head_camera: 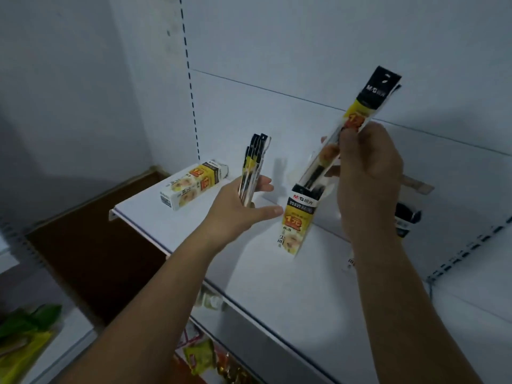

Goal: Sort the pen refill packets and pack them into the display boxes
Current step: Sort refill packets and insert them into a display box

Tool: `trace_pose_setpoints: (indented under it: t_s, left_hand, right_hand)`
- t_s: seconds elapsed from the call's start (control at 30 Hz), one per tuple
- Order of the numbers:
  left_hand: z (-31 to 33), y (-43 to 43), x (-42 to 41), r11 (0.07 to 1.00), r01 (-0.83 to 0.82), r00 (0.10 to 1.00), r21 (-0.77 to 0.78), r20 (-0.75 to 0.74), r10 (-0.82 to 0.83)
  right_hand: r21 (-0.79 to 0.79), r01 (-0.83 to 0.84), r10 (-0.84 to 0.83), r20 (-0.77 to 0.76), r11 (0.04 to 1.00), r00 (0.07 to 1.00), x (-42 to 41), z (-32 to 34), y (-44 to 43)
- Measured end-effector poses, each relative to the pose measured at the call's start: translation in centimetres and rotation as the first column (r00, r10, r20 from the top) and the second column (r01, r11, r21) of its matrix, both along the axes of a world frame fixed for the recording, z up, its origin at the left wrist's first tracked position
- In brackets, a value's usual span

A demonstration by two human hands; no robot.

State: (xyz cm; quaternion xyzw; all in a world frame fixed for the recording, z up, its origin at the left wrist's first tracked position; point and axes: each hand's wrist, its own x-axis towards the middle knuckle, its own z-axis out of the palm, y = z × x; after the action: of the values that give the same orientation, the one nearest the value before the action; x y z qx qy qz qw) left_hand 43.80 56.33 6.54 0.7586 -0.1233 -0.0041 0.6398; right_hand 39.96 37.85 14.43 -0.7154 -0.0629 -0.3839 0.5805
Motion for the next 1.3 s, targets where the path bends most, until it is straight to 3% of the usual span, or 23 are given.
trace_pose_setpoints:
  t_s: [0.1, 0.3, 0.5, 0.67, 0.77, 0.83, 0.93, 1.13, 1.23, 1.3]
  left_hand:
    - [0.3, -1.3, 1.9, 0.994, 0.106, 0.994, 0.029, 0.014, -0.106]
    - [0.3, -2.7, 4.0, 0.946, 0.325, 0.946, 0.001, -0.014, -0.325]
    - [-0.9, -2.6, 6.0, 0.923, 0.384, 0.923, -0.004, -0.015, -0.384]
    - [-1.3, -2.6, 7.1, 0.883, 0.464, 0.885, -0.067, -0.009, -0.466]
    - [-1.5, -2.9, 7.3, 0.88, 0.467, 0.883, -0.089, -0.002, -0.469]
    - [-1.7, -3.1, 7.4, 0.888, 0.448, 0.892, -0.108, -0.011, -0.452]
    - [-1.7, -3.2, 7.3, 0.89, 0.442, 0.895, -0.109, -0.018, -0.446]
    - [-1.7, -3.4, 6.9, 0.88, 0.461, 0.884, -0.118, -0.028, -0.467]
    - [-1.6, -3.5, 6.8, 0.873, 0.472, 0.879, -0.12, -0.011, -0.476]
    - [-1.4, -3.5, 6.8, 0.869, 0.478, 0.876, -0.128, -0.003, -0.482]
  right_hand:
    - [-0.09, 0.058, -0.058, 0.0, 0.994, 0.998, 1.1, -0.3, -0.2]
    - [-0.123, 0.107, -0.116, -0.074, 0.987, 0.99, 1.8, -1.5, -0.3]
    - [-0.123, 0.196, -0.211, -0.129, 0.973, 0.969, 1.5, -2.0, 0.6]
    - [-0.094, 0.333, -0.337, -0.031, 0.938, 0.941, 1.2, -0.3, 1.2]
    - [-0.219, 0.369, -0.394, -0.083, 0.903, 0.915, 1.8, -0.5, 1.1]
    - [-0.328, 0.353, -0.422, -0.17, 0.876, 0.89, 2.1, -1.5, 1.0]
    - [-0.338, 0.34, -0.434, -0.257, 0.878, 0.864, 2.1, -2.3, 0.6]
    - [-0.329, 0.303, -0.393, -0.258, 0.895, 0.883, 1.7, -1.0, -0.3]
    - [-0.623, 0.095, -0.443, -0.434, 0.777, 0.784, 2.0, -1.3, -1.0]
    - [-0.714, 0.006, -0.498, -0.483, 0.7, 0.72, 2.1, -2.0, -1.4]
